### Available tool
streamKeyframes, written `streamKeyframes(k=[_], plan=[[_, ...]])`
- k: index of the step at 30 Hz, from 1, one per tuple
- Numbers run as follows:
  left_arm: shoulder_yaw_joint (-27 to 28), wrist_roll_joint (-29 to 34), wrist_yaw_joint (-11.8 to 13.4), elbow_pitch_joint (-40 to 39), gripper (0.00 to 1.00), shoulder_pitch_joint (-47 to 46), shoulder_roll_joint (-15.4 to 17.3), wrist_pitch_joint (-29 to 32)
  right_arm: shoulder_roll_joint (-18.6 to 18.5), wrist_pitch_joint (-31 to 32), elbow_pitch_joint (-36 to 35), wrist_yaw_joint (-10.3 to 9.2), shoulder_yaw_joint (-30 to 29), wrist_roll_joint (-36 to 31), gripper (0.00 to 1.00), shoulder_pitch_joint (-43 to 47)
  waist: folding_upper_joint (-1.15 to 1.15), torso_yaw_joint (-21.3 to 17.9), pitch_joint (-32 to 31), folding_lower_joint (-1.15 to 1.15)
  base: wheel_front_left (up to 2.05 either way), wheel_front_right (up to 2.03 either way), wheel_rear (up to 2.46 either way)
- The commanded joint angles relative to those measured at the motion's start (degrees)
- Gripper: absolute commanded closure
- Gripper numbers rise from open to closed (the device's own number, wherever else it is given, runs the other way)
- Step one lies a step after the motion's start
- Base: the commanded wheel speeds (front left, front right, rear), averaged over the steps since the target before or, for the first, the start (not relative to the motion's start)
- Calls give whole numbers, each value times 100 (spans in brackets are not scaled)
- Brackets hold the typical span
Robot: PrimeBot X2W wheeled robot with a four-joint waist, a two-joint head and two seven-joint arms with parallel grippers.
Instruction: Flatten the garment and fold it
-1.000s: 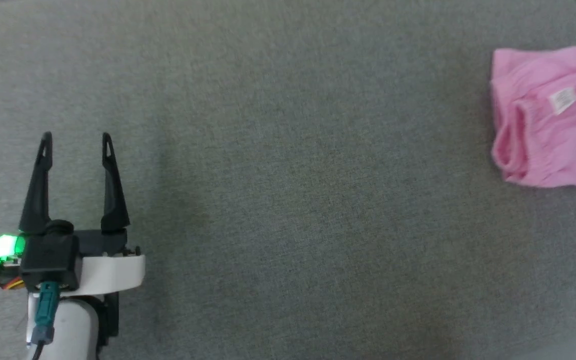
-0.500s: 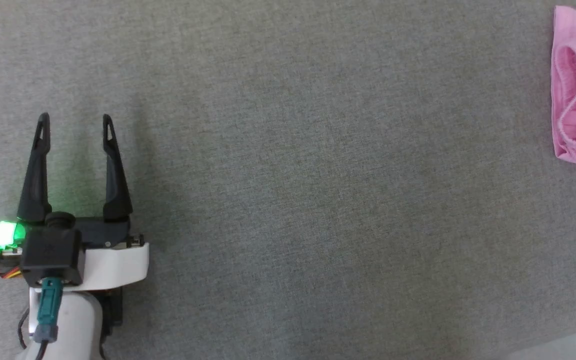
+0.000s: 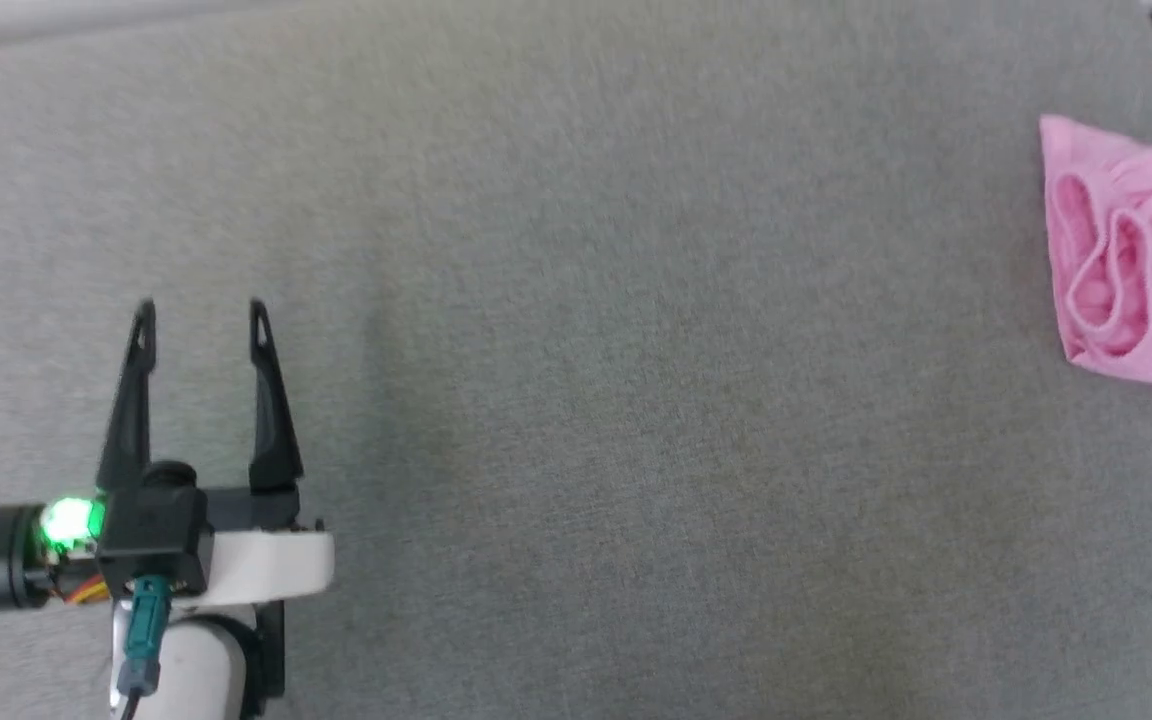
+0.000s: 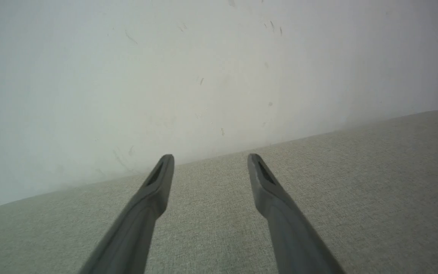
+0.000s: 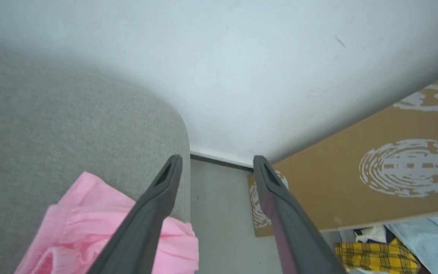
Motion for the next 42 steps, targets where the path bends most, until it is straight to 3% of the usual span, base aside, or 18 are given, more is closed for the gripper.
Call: streamKeyframes(k=[1,5,9,19,27,35,42], plan=[[-6,-48,29,27,0,75,-28,-27,118,-107,-32,-12,-45,-57,0,-60,0,279,-557,1,0,0,0],[35,-120,20,183,0,228,-110,-27,521,-986,-133,-12,-463,-415,0,-11,0,472,-929,1,0,0,0],[140,-187,10,286,0,352,-184,-27,968,-1376,-473,-12,-951,-816,0,241,0,671,-1236,1,0,0,0],[278,-207,-150,431,0,688,-350,-27,2464,-1443,-3057,-12,-2540,-1723,0,2305,0,1026,-1769,1,0,0,0],[250,-128,-281,557,0,885,-463,-27,3487,-1443,-3697,-12,-3198,-1880,0,4143,0,1202,-2072,1,0,0,0],[87,-23,-441,761,0,1009,-507,-27,4074,-1444,-4078,-12,-3668,-2027,0,5486,0,1248,-2289,1,0,0,0],[46,-7,-500,848,0,1034,-515,-27,4246,-1444,-4469,-12,-3833,-2177,0,6115,0,1237,-2327,1,0,0,0]])
